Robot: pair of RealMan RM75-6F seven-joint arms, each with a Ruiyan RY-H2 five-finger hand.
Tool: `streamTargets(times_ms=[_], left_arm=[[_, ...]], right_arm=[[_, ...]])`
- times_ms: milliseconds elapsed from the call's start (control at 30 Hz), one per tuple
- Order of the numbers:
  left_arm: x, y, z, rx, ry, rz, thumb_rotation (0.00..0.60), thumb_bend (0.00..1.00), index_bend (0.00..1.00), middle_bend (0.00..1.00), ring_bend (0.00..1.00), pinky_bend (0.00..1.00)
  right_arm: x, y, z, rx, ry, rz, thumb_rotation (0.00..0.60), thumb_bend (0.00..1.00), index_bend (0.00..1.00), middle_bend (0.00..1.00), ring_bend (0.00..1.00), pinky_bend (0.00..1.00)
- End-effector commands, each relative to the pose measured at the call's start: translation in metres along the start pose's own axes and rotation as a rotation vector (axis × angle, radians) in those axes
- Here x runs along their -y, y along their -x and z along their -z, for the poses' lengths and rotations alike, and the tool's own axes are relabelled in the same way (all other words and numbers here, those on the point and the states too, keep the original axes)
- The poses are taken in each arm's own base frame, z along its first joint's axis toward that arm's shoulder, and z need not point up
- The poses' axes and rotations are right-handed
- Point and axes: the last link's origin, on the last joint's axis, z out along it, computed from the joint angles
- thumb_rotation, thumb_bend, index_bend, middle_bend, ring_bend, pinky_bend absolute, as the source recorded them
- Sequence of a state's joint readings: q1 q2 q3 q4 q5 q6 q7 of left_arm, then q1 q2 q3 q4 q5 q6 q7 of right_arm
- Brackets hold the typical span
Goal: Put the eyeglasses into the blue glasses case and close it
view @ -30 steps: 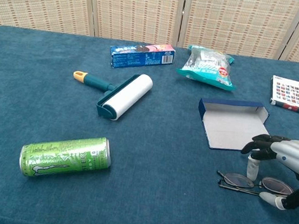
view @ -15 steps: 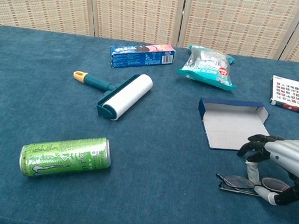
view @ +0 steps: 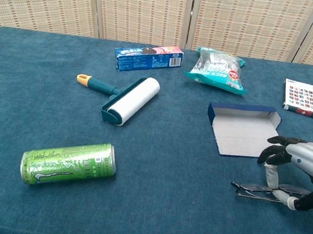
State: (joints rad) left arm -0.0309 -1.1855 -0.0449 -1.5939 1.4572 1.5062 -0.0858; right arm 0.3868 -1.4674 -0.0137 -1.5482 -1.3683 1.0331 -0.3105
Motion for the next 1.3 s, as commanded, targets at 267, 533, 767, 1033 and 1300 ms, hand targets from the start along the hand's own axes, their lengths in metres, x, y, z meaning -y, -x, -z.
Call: streamTargets(times_ms=[267,533,767,1033,1300], left_arm=[[-0.001,-0.001,0.000,-0.004,0.002,0.000,0.600,0.40,0.00,0.00,0.00,0.00],[-0.002,-0.002,0.001,-0.004,0.002,-0.002,0.600,0.40,0.00,0.00,0.00,0.00],[-0.003,-0.002,0.001,-0.004,0.005,-0.005,0.600,0.40,0.00,0.00,0.00,0.00],[-0.006,-0.002,0.001,-0.003,0.010,-0.010,0.600,0.40,0.00,0.00,0.00,0.00],[-0.005,-0.002,0.002,0.000,0.005,-0.012,0.600,0.40,0.00,0.00,0.00,0.00]], right_arm=[[-0.007,-0.012,0.001,-0.044,0.019,-0.005,0.600,0.52,0.61,0.25,0.02,0.05],[-0.018,-0.051,-0.010,-0.141,0.044,0.023,0.600,0.53,0.62,0.25,0.02,0.05],[-0.028,-0.082,-0.034,-0.187,0.061,0.064,0.600,0.53,0.62,0.25,0.02,0.05],[-0.025,-0.090,-0.072,-0.158,0.046,0.113,0.600,0.54,0.62,0.25,0.02,0.05],[-0.015,-0.081,-0.108,-0.123,0.053,0.125,0.600,0.54,0.62,0.25,0.02,0.05]])
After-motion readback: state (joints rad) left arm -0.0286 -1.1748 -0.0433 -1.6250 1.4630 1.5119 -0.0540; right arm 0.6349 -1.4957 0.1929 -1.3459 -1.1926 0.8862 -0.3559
